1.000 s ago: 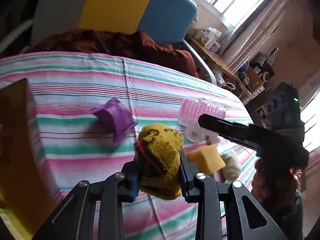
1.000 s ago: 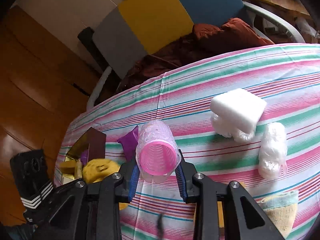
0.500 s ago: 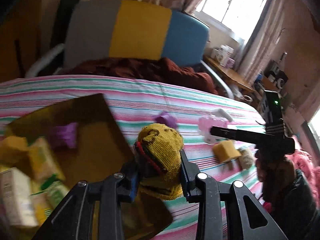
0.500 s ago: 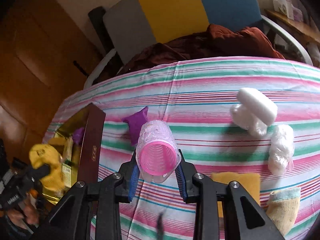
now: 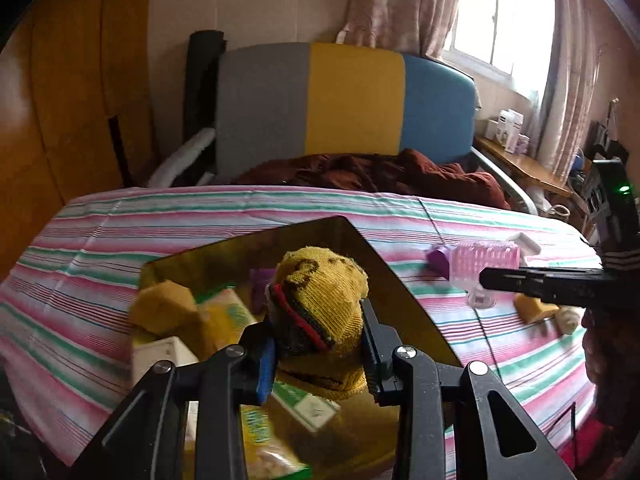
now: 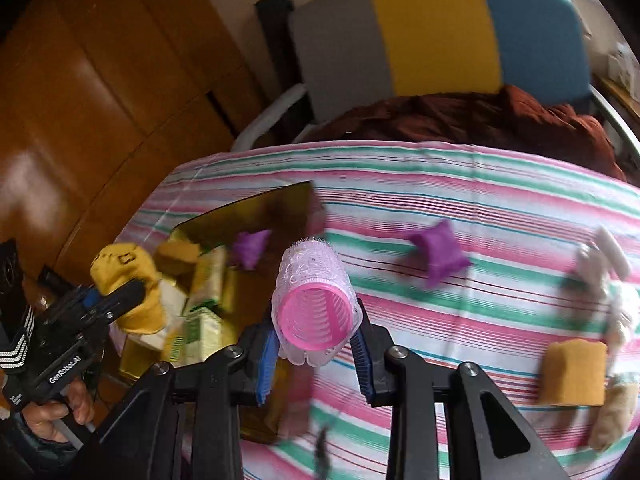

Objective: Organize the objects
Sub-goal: 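Carry the yellow toy and pink roller into the gold tray and open both tools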

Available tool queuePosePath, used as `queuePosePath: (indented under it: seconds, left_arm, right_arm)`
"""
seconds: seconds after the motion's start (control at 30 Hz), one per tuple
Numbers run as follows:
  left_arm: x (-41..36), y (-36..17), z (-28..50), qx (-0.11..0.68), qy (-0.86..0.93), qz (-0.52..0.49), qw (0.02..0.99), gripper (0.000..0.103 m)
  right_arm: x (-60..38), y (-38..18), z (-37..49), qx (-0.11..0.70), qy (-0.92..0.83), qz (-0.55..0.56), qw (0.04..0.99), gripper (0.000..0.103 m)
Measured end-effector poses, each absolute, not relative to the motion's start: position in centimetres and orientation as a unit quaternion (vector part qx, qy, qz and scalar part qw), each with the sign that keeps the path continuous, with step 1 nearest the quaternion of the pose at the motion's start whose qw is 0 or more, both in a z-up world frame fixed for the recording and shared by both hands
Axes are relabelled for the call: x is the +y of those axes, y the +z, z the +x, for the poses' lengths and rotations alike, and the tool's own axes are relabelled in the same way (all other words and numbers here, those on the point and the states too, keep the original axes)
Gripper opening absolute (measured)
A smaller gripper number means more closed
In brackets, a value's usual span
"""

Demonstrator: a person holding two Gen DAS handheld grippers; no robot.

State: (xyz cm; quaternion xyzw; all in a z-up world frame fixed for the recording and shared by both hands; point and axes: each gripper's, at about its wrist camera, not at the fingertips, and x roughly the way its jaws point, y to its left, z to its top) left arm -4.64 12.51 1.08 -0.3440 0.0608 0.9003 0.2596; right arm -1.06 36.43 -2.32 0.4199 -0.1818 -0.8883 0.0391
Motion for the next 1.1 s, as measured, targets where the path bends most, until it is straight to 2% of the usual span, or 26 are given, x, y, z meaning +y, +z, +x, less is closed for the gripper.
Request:
queuePosePath:
  seconds: [0.27,0.3,0.4,0.5,0.6,0.7,0.73,0.8,0.83,1.0,1.1]
  left_arm:
    - [10.7,0.9,-6.9,0.065,0.909,-0.342,0.227,0.036]
    - [10.6,0.9,-7.1,0.067,0.91,-0.341,0.224,0.039]
    - [10.4,0.9,-8.0,0.071,0.914,-0.341,0.207,0.047]
    - [9.8,1.5,-7.7,0.066,0.923,-0.322,0.2,0.057]
    - [9.3,2.0,-7.2,0.064,0.927,-0.31,0.201,0.059]
    - [8.8,2.6,-6.5,0.057,0.932,-0.299,0.197,0.071]
    - [8.6,2.8,-6.3,0.053,0.934,-0.294,0.194,0.075]
    - [8.1,3.2,-5.6,0.047,0.937,-0.287,0.192,0.077]
    - [7.9,3.3,-5.3,0.046,0.938,-0.284,0.192,0.078]
    - [7.4,3.6,-3.7,0.048,0.94,-0.276,0.194,0.082]
    - [7.2,3.5,-2.9,0.048,0.939,-0.277,0.197,0.084]
  right_arm:
    - [31.0,-2.2,-5.5,-0.155,-0.88,0.448,0.031,0.032]
    - [30.5,-2.1,-6.0,-0.154,-0.88,0.448,0.029,0.033]
    - [29.2,-1.9,-7.2,-0.151,-0.882,0.445,0.024,0.043]
    - [28.6,-1.7,-7.2,-0.148,-0.884,0.442,0.019,0.046]
    - [28.2,-1.8,-6.4,-0.144,-0.885,0.443,0.017,0.046]
    - [27.7,-1.9,-5.1,-0.136,-0.889,0.438,0.006,0.05]
    - [27.6,-1.8,-4.5,-0.127,-0.892,0.434,-0.004,0.056]
    - [27.2,-1.6,-3.4,-0.104,-0.901,0.421,-0.022,0.068]
    - [27.0,-1.4,-2.9,-0.096,-0.905,0.415,-0.028,0.071]
    - [25.1,-0.3,-0.6,-0.027,-0.923,0.375,-0.082,0.071]
    - [24.6,0.3,0.3,-0.011,-0.93,0.353,-0.1,0.071]
